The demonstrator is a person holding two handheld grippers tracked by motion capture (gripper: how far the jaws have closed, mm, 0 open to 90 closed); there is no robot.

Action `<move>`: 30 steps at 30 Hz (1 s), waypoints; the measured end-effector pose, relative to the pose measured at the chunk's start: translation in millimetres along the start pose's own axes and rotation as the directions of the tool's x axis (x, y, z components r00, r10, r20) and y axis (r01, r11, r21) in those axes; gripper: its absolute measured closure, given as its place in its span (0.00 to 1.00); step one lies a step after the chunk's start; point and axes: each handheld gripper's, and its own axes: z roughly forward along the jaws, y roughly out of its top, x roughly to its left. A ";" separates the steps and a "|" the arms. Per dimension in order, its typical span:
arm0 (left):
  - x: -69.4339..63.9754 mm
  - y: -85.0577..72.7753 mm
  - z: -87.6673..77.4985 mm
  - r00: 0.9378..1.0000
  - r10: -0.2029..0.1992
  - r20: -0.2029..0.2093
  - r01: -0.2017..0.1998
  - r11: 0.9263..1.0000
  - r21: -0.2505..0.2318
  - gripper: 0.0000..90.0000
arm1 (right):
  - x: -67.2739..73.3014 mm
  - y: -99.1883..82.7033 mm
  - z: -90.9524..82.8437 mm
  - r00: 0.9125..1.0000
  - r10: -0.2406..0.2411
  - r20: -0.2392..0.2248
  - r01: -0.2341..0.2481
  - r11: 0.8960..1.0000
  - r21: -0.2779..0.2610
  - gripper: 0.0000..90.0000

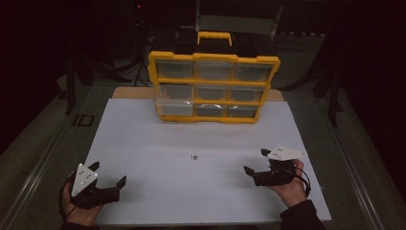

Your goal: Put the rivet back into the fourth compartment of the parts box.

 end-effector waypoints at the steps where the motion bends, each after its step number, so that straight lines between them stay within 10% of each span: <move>1: -0.1 -0.1 -0.2 1.000 0.000 0.002 0.000 1.000 -0.001 0.00 | 0.4 1.0 1.0 1.000 -0.001 -0.002 0.001 1.000 0.002 0.12; 30: -4.9 1.4 2.2 1.000 0.020 0.015 -0.021 1.000 0.018 0.00 | 7.7 52.0 31.8 0.995 -0.081 -0.062 0.085 0.995 0.054 0.11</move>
